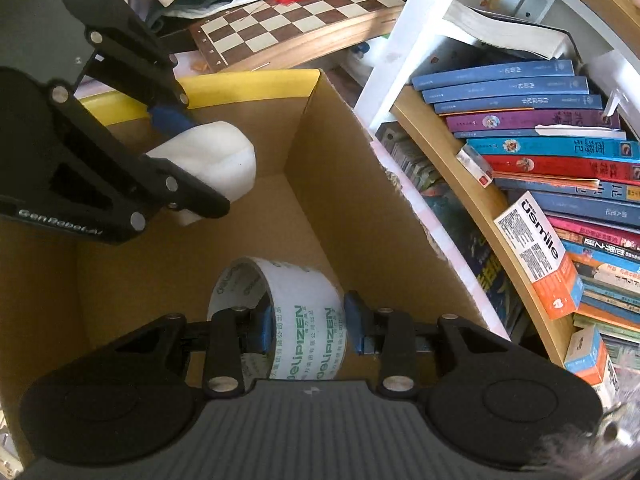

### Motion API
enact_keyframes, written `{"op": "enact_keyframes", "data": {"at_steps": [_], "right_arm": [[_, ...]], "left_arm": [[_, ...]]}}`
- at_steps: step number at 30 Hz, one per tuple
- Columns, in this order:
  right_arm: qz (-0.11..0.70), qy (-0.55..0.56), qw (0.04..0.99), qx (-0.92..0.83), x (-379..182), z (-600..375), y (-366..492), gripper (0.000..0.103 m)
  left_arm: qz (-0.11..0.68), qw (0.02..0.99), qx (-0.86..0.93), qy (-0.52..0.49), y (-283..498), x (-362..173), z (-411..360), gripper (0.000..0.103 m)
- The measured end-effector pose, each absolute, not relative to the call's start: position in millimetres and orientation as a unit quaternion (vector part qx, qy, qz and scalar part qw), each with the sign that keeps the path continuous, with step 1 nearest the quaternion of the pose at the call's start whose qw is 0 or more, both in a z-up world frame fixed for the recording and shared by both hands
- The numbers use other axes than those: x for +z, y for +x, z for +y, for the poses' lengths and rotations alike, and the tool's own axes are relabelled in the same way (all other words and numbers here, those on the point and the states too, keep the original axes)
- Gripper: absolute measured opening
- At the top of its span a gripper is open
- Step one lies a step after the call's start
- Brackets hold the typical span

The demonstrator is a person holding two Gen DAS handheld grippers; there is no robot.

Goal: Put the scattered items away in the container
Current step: 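Carry both items into the yellow box and open both tools, then withdraw both tools from the box back toward the table items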

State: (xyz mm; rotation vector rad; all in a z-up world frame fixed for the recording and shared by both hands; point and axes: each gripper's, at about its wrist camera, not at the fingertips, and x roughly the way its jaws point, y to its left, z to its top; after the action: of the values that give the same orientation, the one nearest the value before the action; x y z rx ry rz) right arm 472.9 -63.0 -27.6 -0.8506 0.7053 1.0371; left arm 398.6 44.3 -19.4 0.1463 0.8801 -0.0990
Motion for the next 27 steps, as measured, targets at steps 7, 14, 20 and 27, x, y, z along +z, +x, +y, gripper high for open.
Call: {"op": "enact_keyframes", "data": {"at_steps": [7, 14, 20, 27], "right_arm": [[0.321, -0.386, 0.727, 0.468, -28.8, -62.2, 478.8, 0.031], [0.333, -0.376, 0.73, 0.463, -29.8, -64.2, 486.7, 0.03], [0.334, -0.361, 0.738, 0.462, -23.3, -66.3, 488.7, 0.05], [0.314, -0.354, 0.749, 0.464, -6.6, -71.7, 479.8, 0.068]], "left_arm": [[0.438, 0.893, -0.059, 0.082, 403.6, -28.7, 36.1, 0.029], [0.441, 0.891, -0.053, 0.091, 403.5, -28.5, 32.9, 0.033], [0.426, 0.898, -0.058, 0.097, 399.0, -20.9, 30.9, 0.064], [0.401, 0.909, -0.057, 0.102, 387.7, -5.1, 27.8, 0.071]]}}
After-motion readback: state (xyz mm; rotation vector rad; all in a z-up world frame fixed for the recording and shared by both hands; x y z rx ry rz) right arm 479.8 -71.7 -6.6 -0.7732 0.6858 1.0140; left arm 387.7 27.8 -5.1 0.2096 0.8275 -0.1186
